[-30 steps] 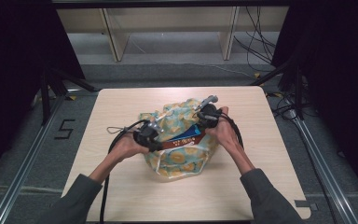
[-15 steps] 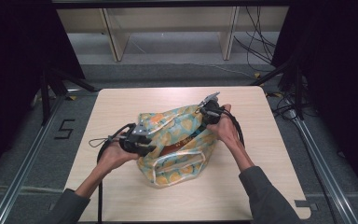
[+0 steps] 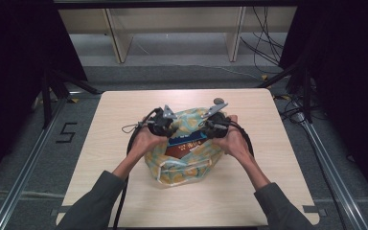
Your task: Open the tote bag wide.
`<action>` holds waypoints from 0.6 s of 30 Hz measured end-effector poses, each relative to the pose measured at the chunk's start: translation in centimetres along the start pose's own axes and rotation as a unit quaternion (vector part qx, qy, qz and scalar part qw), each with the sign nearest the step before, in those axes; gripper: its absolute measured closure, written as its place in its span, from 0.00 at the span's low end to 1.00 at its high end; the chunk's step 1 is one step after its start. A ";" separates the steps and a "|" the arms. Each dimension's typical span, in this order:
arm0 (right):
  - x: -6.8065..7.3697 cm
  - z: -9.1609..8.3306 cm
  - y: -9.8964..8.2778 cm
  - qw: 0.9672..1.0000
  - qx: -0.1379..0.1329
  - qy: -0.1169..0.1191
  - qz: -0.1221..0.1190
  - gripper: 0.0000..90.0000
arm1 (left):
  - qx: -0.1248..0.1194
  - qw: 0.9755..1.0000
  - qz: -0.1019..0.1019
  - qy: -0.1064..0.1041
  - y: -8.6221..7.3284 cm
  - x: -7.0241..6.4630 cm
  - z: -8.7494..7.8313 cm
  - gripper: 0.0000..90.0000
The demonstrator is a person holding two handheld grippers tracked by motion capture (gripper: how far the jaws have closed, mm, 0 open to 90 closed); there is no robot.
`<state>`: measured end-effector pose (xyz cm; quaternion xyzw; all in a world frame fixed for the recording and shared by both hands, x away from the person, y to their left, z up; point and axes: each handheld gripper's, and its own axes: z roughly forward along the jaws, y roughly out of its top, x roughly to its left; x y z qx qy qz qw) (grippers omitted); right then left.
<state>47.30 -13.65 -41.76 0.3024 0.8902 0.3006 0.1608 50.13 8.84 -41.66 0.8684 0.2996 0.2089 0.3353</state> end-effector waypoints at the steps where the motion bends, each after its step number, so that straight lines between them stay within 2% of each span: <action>1: 0.4 0.2 -0.3 1.000 0.014 0.002 -0.005 0.96 | 0.000 1.000 -0.009 0.010 0.2 0.8 0.2 0.93; 2: 0.7 0.7 -0.6 1.000 0.014 0.001 -0.017 0.96 | 0.002 1.000 -0.008 0.024 0.3 1.7 0.4 0.93; 3: 0.8 1.0 -0.9 1.000 0.016 0.003 -0.024 0.96 | 0.005 0.999 -0.020 0.027 0.2 2.6 0.8 0.93; 4: 0.9 0.9 -1.1 0.999 0.038 0.004 -0.012 0.96 | 0.007 0.999 -0.034 0.028 0.1 3.4 1.2 0.93; 5: 0.6 1.0 -1.4 0.999 0.033 -0.007 -0.024 0.96 | 0.011 0.998 -0.044 0.036 -0.2 4.1 1.5 0.93; 7: 0.1 0.9 -1.9 0.999 0.038 -0.017 -0.001 0.97 | 0.020 0.997 -0.057 0.046 -0.9 5.2 2.3 0.93; 8: -0.3 0.7 -2.1 0.999 0.042 -0.022 -0.001 0.97 | 0.021 0.997 -0.059 0.047 -1.2 5.6 2.6 0.93; 10: -1.0 0.4 -2.6 0.998 0.047 -0.039 0.006 0.99 | 0.023 0.996 -0.070 0.047 -1.8 6.2 3.0 0.93; 11: -1.0 0.4 -2.6 0.998 0.047 -0.039 0.006 0.99 | 0.023 0.996 -0.070 0.047 -1.8 6.2 3.0 0.93; 12: -1.9 0.3 -3.2 0.996 0.058 -0.058 0.017 1.00 | 0.022 0.996 -0.075 0.046 -2.4 6.5 3.2 0.93; 14: -2.8 0.5 -4.1 0.996 0.065 -0.055 0.030 1.00 | 0.027 0.996 -0.070 0.049 -2.7 6.7 3.2 0.94; 16: -3.4 0.5 -4.8 0.994 0.075 -0.064 0.045 1.00 | 0.030 0.996 -0.075 0.045 -3.1 7.0 3.2 0.94; 17: -3.6 0.5 -5.1 0.993 0.085 -0.064 0.052 1.00 | 0.024 0.995 -0.090 0.042 -3.3 7.2 3.4 0.95; 18: -3.9 0.8 -5.5 0.993 0.087 -0.064 0.054 1.00 | 0.025 0.994 -0.094 0.041 -3.4 7.2 3.5 0.95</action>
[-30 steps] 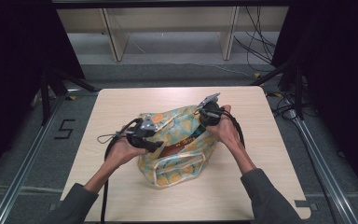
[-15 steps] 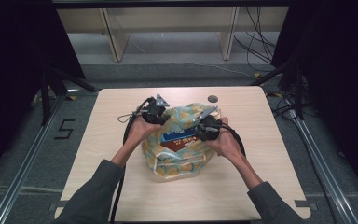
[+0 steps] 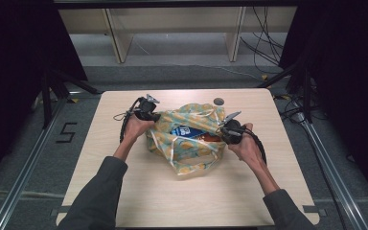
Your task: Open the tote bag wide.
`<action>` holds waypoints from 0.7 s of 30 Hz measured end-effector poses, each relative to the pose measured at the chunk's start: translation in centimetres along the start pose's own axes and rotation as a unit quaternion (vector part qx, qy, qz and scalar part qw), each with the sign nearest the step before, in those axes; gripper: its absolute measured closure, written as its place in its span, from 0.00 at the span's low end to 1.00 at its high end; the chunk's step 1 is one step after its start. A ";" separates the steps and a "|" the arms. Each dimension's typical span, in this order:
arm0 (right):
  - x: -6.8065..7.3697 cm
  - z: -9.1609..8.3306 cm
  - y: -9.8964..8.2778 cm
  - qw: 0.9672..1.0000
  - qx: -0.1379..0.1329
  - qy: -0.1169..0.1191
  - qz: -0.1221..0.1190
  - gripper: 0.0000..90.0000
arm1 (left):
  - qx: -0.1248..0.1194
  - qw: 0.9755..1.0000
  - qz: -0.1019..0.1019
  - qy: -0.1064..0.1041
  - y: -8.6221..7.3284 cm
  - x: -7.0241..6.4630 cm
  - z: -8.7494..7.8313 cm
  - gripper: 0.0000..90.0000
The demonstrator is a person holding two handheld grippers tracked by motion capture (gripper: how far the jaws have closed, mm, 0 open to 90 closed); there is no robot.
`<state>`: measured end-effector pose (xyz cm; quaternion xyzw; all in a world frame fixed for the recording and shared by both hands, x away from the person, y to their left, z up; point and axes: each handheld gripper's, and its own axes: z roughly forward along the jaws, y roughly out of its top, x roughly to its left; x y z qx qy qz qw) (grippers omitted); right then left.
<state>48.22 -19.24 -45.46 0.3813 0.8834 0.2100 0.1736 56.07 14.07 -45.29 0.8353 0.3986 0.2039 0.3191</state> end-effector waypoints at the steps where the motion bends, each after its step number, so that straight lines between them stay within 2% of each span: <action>1: 0.0 0.2 -0.2 1.000 0.003 0.008 0.004 1.00 | -0.001 1.000 0.007 0.001 0.0 -0.2 -0.1 0.95; 3: 0.1 -0.1 -0.2 1.000 -0.012 0.013 -0.001 1.00 | -0.006 1.000 0.013 0.002 0.2 -0.5 -0.3 0.89; 4: 0.3 -0.6 -0.1 1.000 -0.022 0.016 0.003 1.00 | -0.023 1.000 0.010 -0.002 0.7 -1.0 -1.2 0.84; 6: 0.8 -1.7 0.5 0.999 -0.043 0.027 -0.002 0.98 | -0.034 0.999 0.027 -0.004 1.5 -1.9 -2.2 0.76; 7: 1.1 -2.1 0.9 0.998 -0.064 0.024 -0.016 0.98 | -0.041 0.999 0.036 0.002 1.8 -2.5 -2.7 0.70; 8: 1.5 -2.7 1.4 0.997 -0.073 0.029 -0.026 0.97 | -0.048 0.998 0.047 0.008 2.2 -3.1 -3.3 0.64; 9: 2.0 -3.2 1.8 0.996 -0.086 0.036 -0.017 0.97 | -0.053 0.997 0.051 0.010 2.4 -3.6 -3.9 0.59; 10: 2.3 -3.5 2.2 0.994 -0.094 0.046 -0.019 0.97 | -0.061 0.997 0.051 0.008 2.5 -4.2 -4.6 0.55; 11: 2.5 -3.6 2.7 0.994 -0.097 0.051 -0.021 0.96 | -0.069 0.996 0.052 0.004 2.5 -4.9 -5.2 0.53; 12: 2.8 -3.4 3.1 0.993 -0.098 0.058 -0.028 0.96 | -0.073 0.995 0.062 -0.003 2.5 -5.6 -5.8 0.52; 13: 3.0 -3.2 3.5 0.993 -0.092 0.060 -0.032 0.96 | -0.074 0.994 0.075 -0.003 2.4 -6.2 -6.4 0.50; 14: 3.1 -3.0 4.0 0.994 -0.085 0.062 -0.039 0.96 | -0.078 0.994 0.077 -0.009 2.1 -7.0 -6.7 0.50; 15: 3.2 -2.6 4.3 0.994 -0.085 0.062 -0.040 0.96 | -0.070 0.994 0.084 -0.014 1.8 -7.5 -7.1 0.49; 16: 3.2 -2.2 4.6 0.994 -0.085 0.062 -0.037 0.96 | -0.070 0.994 0.084 -0.014 1.8 -7.5 -7.1 0.48; 17: 3.1 -2.0 4.9 0.994 -0.083 0.057 -0.034 0.96 | -0.069 0.993 0.089 -0.032 0.8 -8.5 -7.5 0.48; 18: 2.9 -1.7 5.1 0.995 -0.085 0.052 -0.031 0.96 | -0.050 0.993 0.100 -0.046 0.4 -8.7 -7.7 0.48; 21: 2.0 -1.0 5.7 0.996 -0.086 0.037 -0.012 0.96 | -0.044 0.992 0.100 -0.060 -1.0 -9.4 -7.6 0.48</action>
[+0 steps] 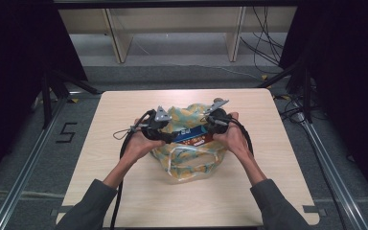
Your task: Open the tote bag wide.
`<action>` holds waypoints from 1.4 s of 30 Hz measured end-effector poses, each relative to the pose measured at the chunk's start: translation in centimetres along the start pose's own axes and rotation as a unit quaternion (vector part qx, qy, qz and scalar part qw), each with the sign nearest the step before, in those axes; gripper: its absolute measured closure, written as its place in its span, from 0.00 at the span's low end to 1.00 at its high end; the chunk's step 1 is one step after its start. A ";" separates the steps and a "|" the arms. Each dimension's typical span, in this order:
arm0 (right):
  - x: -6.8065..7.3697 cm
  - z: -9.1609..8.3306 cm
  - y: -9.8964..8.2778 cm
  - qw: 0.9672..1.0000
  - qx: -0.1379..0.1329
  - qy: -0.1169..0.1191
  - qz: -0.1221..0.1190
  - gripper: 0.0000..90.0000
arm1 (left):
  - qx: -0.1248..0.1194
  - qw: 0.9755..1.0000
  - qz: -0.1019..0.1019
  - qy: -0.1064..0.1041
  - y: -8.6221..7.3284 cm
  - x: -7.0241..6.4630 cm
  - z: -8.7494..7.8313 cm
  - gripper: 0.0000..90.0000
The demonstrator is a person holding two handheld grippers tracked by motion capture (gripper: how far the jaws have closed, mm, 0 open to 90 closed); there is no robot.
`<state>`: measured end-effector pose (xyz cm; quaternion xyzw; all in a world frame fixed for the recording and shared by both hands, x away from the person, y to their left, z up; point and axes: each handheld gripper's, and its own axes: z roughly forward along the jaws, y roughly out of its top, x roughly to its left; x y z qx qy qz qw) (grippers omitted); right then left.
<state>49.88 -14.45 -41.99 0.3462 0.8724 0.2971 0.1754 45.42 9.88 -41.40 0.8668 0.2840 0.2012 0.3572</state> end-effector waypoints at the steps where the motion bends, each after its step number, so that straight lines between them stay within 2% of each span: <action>1: -0.4 0.0 0.2 1.000 0.001 -0.007 0.007 0.96 | 0.000 1.000 0.000 -0.006 -0.4 -0.3 0.0 0.49; 3: -1.2 0.3 0.4 1.000 -0.010 -0.016 0.022 0.96 | 0.006 1.000 0.006 -0.014 -1.0 -0.9 0.1 0.50; 5: -1.9 0.2 0.8 0.999 -0.002 -0.016 0.038 0.96 | 0.009 1.000 0.005 -0.017 -1.5 -1.5 0.1 0.50; 6: -2.2 0.5 0.8 0.999 -0.007 -0.022 0.035 0.96 | 0.006 1.000 0.007 -0.023 -1.8 -1.8 0.0 0.50; 7: -2.3 0.5 0.9 0.999 -0.007 -0.020 0.043 0.96 | 0.001 1.000 0.006 -0.027 -2.0 -2.0 -0.1 0.50; 9: -2.5 0.5 1.0 0.999 -0.003 -0.013 0.036 0.95 | -0.007 1.000 0.009 -0.025 -2.1 -2.2 -0.5 0.50; 10: -2.3 0.5 1.0 0.999 -0.002 -0.011 0.042 0.94 | -0.013 1.000 0.000 -0.024 -2.1 -2.3 -0.7 0.50; 11: -2.0 0.4 1.0 0.999 -0.013 -0.009 0.045 0.94 | -0.016 1.000 -0.003 -0.026 -2.0 -2.2 -1.0 0.50; 14: -1.6 -0.7 0.9 0.999 -0.019 0.012 0.039 0.92 | -0.040 0.998 -0.025 -0.027 -2.0 -2.1 -1.8 0.49; 15: -1.4 -1.0 0.9 0.999 -0.023 0.016 0.042 0.91 | -0.044 0.998 -0.022 -0.027 -2.0 -2.0 -2.1 0.49; 17: -1.0 -1.8 0.8 0.999 -0.029 0.020 0.037 0.89 | -0.049 0.998 -0.029 -0.031 -2.1 -2.1 -2.7 0.48; 18: -0.6 -2.0 0.7 0.998 -0.033 0.016 0.045 0.89 | -0.049 0.998 -0.034 -0.031 -2.2 -2.2 -2.9 0.48; 20: -0.5 -2.5 0.5 0.998 -0.047 0.026 0.035 0.87 | -0.053 0.997 -0.035 -0.036 -2.3 -2.3 -3.5 0.46; 21: -0.4 -2.9 0.4 0.998 -0.040 0.034 0.032 0.86 | -0.056 0.997 -0.036 -0.036 -2.4 -2.4 -3.8 0.46; 22: -0.2 -3.2 0.2 0.998 -0.043 0.036 0.035 0.85 | -0.057 0.997 -0.037 -0.036 -2.5 -2.5 -4.2 0.46; 23: -0.2 -3.2 -0.1 0.997 -0.061 0.031 0.030 0.84 | -0.061 0.997 -0.035 -0.035 -2.6 -2.6 -4.5 0.45; 24: -0.2 -3.8 -0.4 0.997 -0.053 0.040 0.027 0.84 | -0.063 0.997 -0.037 -0.035 -2.8 -2.8 -4.9 0.44; 26: -0.2 -4.2 -1.0 0.996 -0.076 0.042 0.016 0.83 | -0.068 0.997 -0.032 -0.036 -3.1 -3.0 -5.6 0.42; 27: 0.0 -4.7 -1.3 0.996 -0.075 0.046 0.030 0.82 | -0.068 0.996 -0.040 -0.033 -3.3 -3.2 -6.0 0.41; 28: 0.1 -4.9 -1.7 0.995 -0.088 0.045 0.027 0.81 | -0.073 0.996 -0.041 -0.033 -3.6 -3.3 -6.2 0.40; 29: 0.2 -5.4 -2.0 0.995 -0.079 0.049 0.028 0.80 | -0.071 0.996 -0.040 -0.037 -3.8 -3.4 -6.5 0.40; 30: 0.2 -5.7 -2.3 0.995 -0.086 0.045 0.027 0.80 | -0.079 0.995 -0.054 -0.042 -4.2 -3.6 -6.6 0.39; 31: 0.1 -6.0 -2.7 0.995 -0.086 0.042 0.012 0.79 | -0.084 0.993 -0.066 -0.044 -4.5 -3.8 -6.8 0.39; 32: 0.3 -6.4 -3.1 0.995 -0.082 0.046 0.025 0.78 | -0.081 0.994 -0.060 -0.046 -4.8 -3.7 -7.0 0.39; 33: 0.2 -6.5 -3.6 0.995 -0.091 0.044 0.024 0.78 | -0.088 0.993 -0.068 -0.046 -5.2 -3.9 -7.1 0.38; 34: 0.1 -6.7 -4.0 0.994 -0.095 0.045 0.016 0.77 | -0.090 0.992 -0.075 -0.040 -5.5 -4.0 -7.2 0.37; 35: 0.2 -7.0 -4.4 0.994 -0.093 0.045 0.024 0.75 | -0.085 0.993 -0.067 -0.041 -5.8 -3.9 -7.4 0.37; 37: 0.3 -7.3 -5.1 0.995 -0.091 0.039 0.025 0.72 | -0.095 0.991 -0.086 -0.034 -6.6 -4.2 -7.5 0.36; 38: 0.2 -7.6 -5.4 0.995 -0.086 0.043 0.029 0.71 | -0.095 0.991 -0.086 -0.034 -6.6 -4.2 -7.5 0.36; 39: 0.1 -7.6 -5.6 0.994 -0.094 0.043 0.021 0.71 | -0.094 0.991 -0.096 -0.025 -7.2 -4.4 -7.7 0.35; 40: 0.3 -7.9 -5.9 0.994 -0.089 0.045 0.039 0.70 | -0.091 0.991 -0.094 -0.025 -7.5 -4.4 -7.8 0.35; 41: 0.3 -7.9 -6.2 0.994 -0.098 0.040 0.037 0.69 | -0.092 0.991 -0.095 -0.027 -7.8 -4.5 -7.7 0.35; 42: 0.2 -8.0 -6.4 0.994 -0.093 0.039 0.032 0.67 | -0.096 0.990 -0.096 -0.026 -8.1 -4.7 -7.7 0.34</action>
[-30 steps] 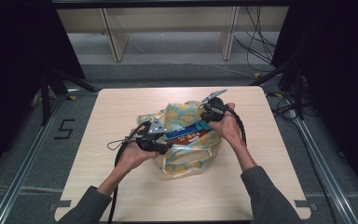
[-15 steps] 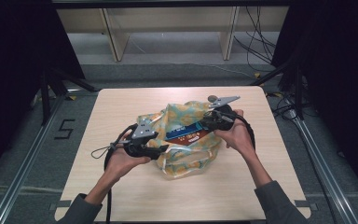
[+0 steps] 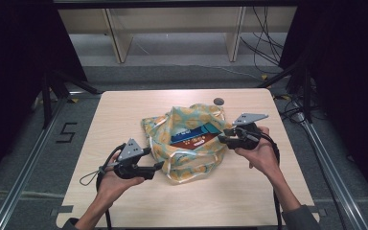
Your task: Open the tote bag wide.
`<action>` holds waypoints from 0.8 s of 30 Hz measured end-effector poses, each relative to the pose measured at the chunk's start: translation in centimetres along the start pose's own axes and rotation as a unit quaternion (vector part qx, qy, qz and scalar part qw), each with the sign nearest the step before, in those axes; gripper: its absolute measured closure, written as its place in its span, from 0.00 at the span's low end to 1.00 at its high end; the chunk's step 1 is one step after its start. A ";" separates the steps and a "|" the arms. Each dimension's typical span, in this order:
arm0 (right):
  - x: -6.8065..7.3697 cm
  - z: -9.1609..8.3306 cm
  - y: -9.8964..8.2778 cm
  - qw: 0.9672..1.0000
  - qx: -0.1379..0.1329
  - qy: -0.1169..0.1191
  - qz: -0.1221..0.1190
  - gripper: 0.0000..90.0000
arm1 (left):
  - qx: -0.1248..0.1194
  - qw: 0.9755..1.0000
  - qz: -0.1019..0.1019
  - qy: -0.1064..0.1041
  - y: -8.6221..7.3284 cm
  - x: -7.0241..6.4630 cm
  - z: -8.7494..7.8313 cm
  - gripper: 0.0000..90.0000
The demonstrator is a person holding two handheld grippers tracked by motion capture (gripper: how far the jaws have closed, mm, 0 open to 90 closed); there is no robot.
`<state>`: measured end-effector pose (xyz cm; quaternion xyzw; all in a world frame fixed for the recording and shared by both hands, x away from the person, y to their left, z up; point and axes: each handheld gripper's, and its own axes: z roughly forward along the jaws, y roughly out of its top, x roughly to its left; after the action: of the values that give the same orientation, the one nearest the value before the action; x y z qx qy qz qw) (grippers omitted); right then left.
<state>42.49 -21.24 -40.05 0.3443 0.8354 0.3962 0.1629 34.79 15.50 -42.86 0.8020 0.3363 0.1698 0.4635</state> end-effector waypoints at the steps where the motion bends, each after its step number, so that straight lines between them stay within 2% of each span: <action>1: 0.2 0.0 -0.2 1.000 -0.003 -0.002 0.013 0.67 | 0.000 1.000 -0.007 0.001 -0.3 -0.2 0.0 0.34; 2: 0.2 -0.1 -0.4 1.000 -0.001 -0.002 0.011 0.66 | 0.001 1.000 -0.005 0.001 -0.5 -0.2 -0.1 0.34; 3: 0.3 -0.1 -0.7 1.000 -0.003 -0.003 0.020 0.64 | 0.002 1.000 -0.006 0.003 -0.7 -0.3 -0.2 0.34; 4: 0.2 -0.2 -0.9 1.000 0.000 0.004 0.016 0.64 | 0.000 1.000 -0.009 0.001 -0.8 -0.4 -0.2 0.33; 5: 0.1 -0.2 -1.1 1.000 -0.009 0.001 0.013 0.62 | 0.001 1.000 -0.007 0.004 -1.0 -0.5 -0.4 0.33; 7: 0.3 -0.4 -1.5 1.000 -0.003 0.002 0.013 0.60 | 0.004 1.000 -0.002 0.006 -1.3 -0.6 -0.6 0.31; 8: 0.5 -0.4 -1.8 1.000 -0.008 0.002 0.019 0.59 | 0.001 1.000 -0.006 0.004 -1.5 -0.7 -0.6 0.31; 10: 0.5 -0.6 -2.1 1.000 -0.009 0.006 0.014 0.57 | 0.003 1.000 -0.002 0.011 -1.8 -1.0 -0.7 0.30; 11: 0.5 -0.7 -2.3 1.000 -0.006 0.005 0.012 0.57 | 0.006 1.000 -0.009 0.012 -2.0 -1.2 -0.7 0.29; 12: 0.6 -0.7 -2.5 1.000 -0.007 0.005 0.019 0.56 | 0.008 1.000 -0.008 0.012 -2.2 -1.2 -0.7 0.28; 13: 0.7 -0.6 -2.7 1.000 -0.013 0.003 0.014 0.55 | 0.013 1.000 0.001 0.011 -2.3 -1.1 -0.8 0.28; 14: 0.9 -0.8 -2.8 1.000 -0.003 0.006 0.024 0.54 | 0.007 1.000 -0.002 0.012 -2.5 -1.2 -0.7 0.27; 15: 0.7 -0.7 -3.0 1.000 -0.014 0.002 0.010 0.54 | 0.013 1.000 -0.003 0.012 -2.6 -1.3 -0.8 0.26; 17: 1.1 -0.8 -3.2 1.000 -0.010 0.007 0.022 0.53 | 0.018 1.000 -0.008 0.023 -3.0 -1.4 -0.8 0.23; 18: 0.9 -0.7 -3.3 1.000 -0.022 0.003 0.005 0.52 | 0.014 1.000 -0.014 0.018 -3.2 -1.5 -0.7 0.22; 19: 1.0 -0.9 -3.3 1.000 -0.012 0.005 0.013 0.52 | 0.013 1.000 -0.018 0.021 -3.4 -1.6 -0.7 0.22; 20: 1.0 -0.7 -3.5 1.000 -0.022 0.000 0.010 0.51 | 0.021 1.000 -0.010 0.019 -3.6 -1.5 -0.8 0.22; 21: 1.2 -0.9 -3.6 1.000 -0.012 0.005 0.019 0.51 | 0.018 1.000 -0.012 0.022 -3.8 -1.5 -0.7 0.21; 22: 1.3 -0.8 -3.7 1.000 -0.016 0.002 0.022 0.50 | 0.014 0.999 -0.022 0.022 -4.0 -1.6 -0.6 0.19; 23: 1.3 -0.9 -3.8 1.000 -0.013 0.003 0.018 0.50 | 0.021 0.999 -0.015 0.027 -4.1 -1.6 -0.7 0.18; 24: 1.2 -0.9 -3.9 1.000 -0.021 0.000 0.009 0.50 | 0.024 0.999 -0.009 0.029 -4.3 -1.6 -0.8 0.18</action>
<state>39.41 -22.63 -42.55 0.3480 0.8239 0.4149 0.1669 31.56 16.41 -46.06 0.8047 0.3608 0.1804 0.4356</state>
